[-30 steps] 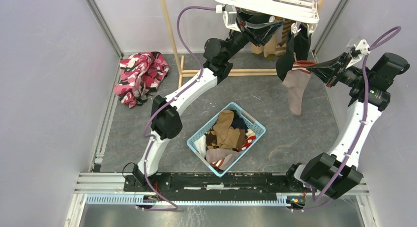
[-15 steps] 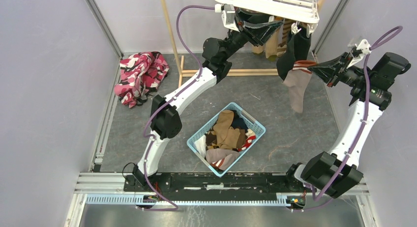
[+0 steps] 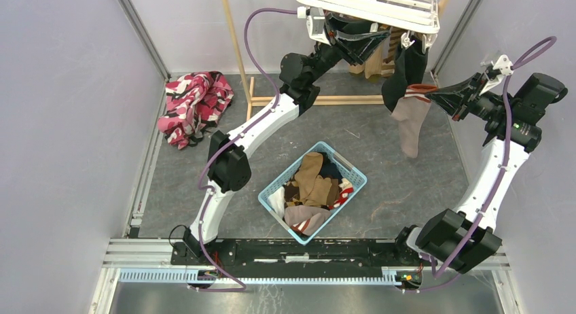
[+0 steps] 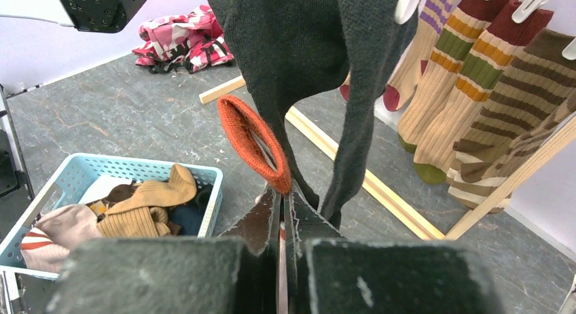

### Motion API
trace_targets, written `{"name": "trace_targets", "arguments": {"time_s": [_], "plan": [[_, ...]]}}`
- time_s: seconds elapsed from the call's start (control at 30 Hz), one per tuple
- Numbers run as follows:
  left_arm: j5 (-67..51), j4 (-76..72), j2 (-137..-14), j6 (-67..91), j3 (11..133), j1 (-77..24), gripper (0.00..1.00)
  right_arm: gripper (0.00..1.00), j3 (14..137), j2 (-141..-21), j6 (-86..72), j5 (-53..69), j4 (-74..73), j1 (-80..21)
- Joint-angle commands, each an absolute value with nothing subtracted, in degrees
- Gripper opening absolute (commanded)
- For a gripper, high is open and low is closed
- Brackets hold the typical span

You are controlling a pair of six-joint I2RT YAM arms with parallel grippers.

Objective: Clip the socks to the hanger
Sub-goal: Open the clamp at the hanger.

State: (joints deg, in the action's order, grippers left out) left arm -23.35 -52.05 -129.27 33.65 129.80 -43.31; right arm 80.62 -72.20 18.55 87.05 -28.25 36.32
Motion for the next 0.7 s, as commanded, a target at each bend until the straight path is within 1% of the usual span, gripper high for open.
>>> {"name": "trace_targets", "arguments": {"time_s": [0.0, 0.17, 0.23, 0.4, 0.5, 0.67], "plan": [[-25.0, -54.2, -125.1, 36.4, 129.5, -42.8, 0.54, 0.0, 83.3, -72.3, 19.5, 88.3, -28.3, 36.7], [-25.1, -54.2, -124.9, 36.5, 129.2, -42.8, 0.51, 0.0, 83.4, -72.4, 19.7, 88.3, -28.6, 36.7], [-25.1, -54.4, -124.8, 36.7, 129.1, -42.7, 0.48, 0.0, 83.4, -72.4, 19.7, 88.3, -28.7, 36.7], [-25.1, -54.9, -124.1, 36.8, 128.0, -42.6, 0.47, 0.0, 83.5, -72.4, 19.7, 88.3, -28.7, 36.8], [-25.0, -55.5, -123.8, 37.2, 127.4, -42.5, 0.43, 0.0, 83.5, -72.5, 19.7, 88.3, -28.7, 36.8], [-24.9, -55.6, -123.7, 37.5, 127.4, -42.4, 0.4, 0.0, 83.7, -72.4, 19.7, 88.3, -28.7, 36.9]]}}
